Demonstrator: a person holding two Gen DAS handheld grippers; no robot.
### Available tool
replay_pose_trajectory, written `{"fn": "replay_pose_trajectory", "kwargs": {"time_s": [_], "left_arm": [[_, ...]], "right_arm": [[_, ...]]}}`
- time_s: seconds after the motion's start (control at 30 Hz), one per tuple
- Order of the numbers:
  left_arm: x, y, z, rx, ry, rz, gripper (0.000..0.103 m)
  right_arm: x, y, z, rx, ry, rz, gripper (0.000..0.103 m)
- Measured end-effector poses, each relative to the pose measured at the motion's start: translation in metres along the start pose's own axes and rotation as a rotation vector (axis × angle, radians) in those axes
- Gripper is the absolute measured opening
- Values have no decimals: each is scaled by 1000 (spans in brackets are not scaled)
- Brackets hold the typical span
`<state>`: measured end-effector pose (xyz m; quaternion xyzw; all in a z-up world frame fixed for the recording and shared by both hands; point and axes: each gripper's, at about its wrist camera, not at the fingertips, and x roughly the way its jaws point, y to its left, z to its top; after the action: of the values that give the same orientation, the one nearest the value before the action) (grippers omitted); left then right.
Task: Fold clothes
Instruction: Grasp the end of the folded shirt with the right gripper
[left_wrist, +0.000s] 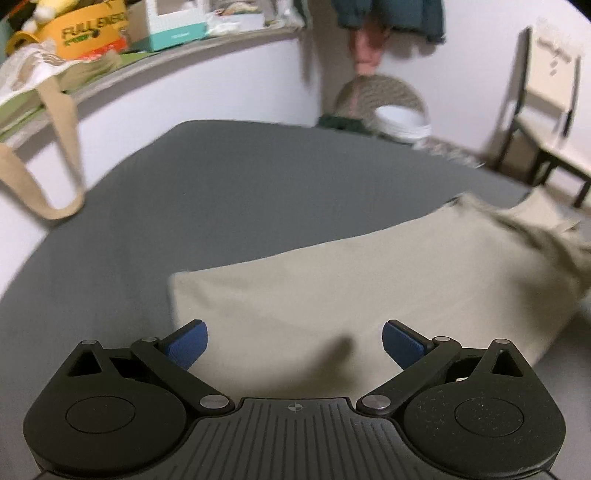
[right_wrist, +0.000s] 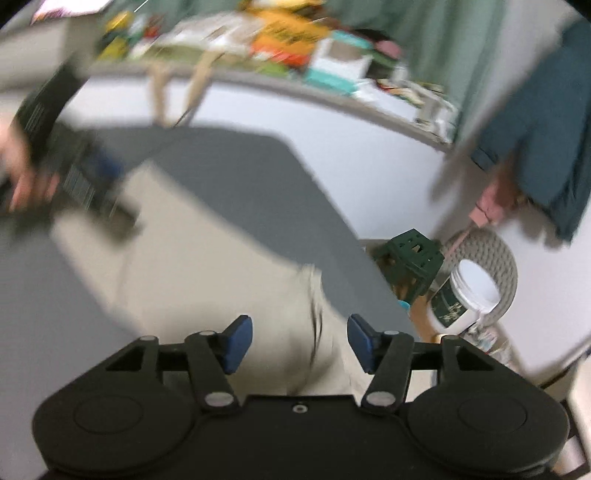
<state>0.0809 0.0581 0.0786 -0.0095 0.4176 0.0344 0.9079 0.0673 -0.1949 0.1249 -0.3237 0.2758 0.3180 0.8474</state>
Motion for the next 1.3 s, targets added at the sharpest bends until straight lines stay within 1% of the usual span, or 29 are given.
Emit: {"fn": "replay_pose_trajectory", "kwargs": {"time_s": [0.07,0.17,0.23,0.3,0.37,0.47,0.6,0.67,0.73,0.83,0.9,0.97,1.0,1.03,1.07,1.1,1.13,1.17,1.23,1.27,1.3], "left_arm": [[1,-9,-2,27,7,-42,101],[2,-24,-8,118,24,-57,101],[3,-30,-11,167,29,-73,101],[3,-36,-13,187,32,-109,101],[2,-41,-14,199,42,-154,101],[-2,-48,-15,242,50,-204,101],[1,-58,-23,312,94,-253,101],[5,-61,-27,341,113,-241,101],[11,-65,-29,368,132,-219,101],[13,-66,-31,393,146,-197,101],[14,-67,-32,395,149,-194,101],[14,-67,-32,396,150,-193,101],[14,-67,-32,395,150,-191,101],[15,-68,-32,395,151,-190,101],[15,-67,-32,395,151,-189,101],[16,-67,-32,396,152,-188,101],[18,-69,-31,396,152,-187,101],[18,-69,-31,397,151,-185,101],[20,-68,-31,394,152,-179,101],[20,-68,-31,393,153,-177,101],[20,-67,-31,390,154,-175,101]], "right_arm": [[-2,15,-12,-87,31,-24,56],[-4,34,-26,-199,50,-68,56],[-3,46,-34,-296,60,-109,56],[-2,57,-41,-408,65,-164,56],[-2,63,-48,-485,79,-185,56],[-1,64,-56,-511,105,-185,56],[6,63,-59,-515,110,-192,56],[9,63,-57,-542,93,-197,56],[9,70,-58,-596,59,-220,56],[23,81,-57,-779,37,-243,56],[40,88,-64,-969,68,-255,54],[57,91,-76,-1153,116,-261,46],[63,89,-80,-1198,134,-253,42],[68,86,-82,-1217,149,-237,34],[70,82,-80,-1201,156,-223,25],[72,77,-76,-1157,155,-209,19],[72,70,-70,-1076,153,-200,10],[72,58,-60,-942,146,-197,10],[71,27,-42,-623,122,-194,10],[71,7,-37,-460,107,-196,7],[71,-11,-35,-320,96,-196,6]]}}
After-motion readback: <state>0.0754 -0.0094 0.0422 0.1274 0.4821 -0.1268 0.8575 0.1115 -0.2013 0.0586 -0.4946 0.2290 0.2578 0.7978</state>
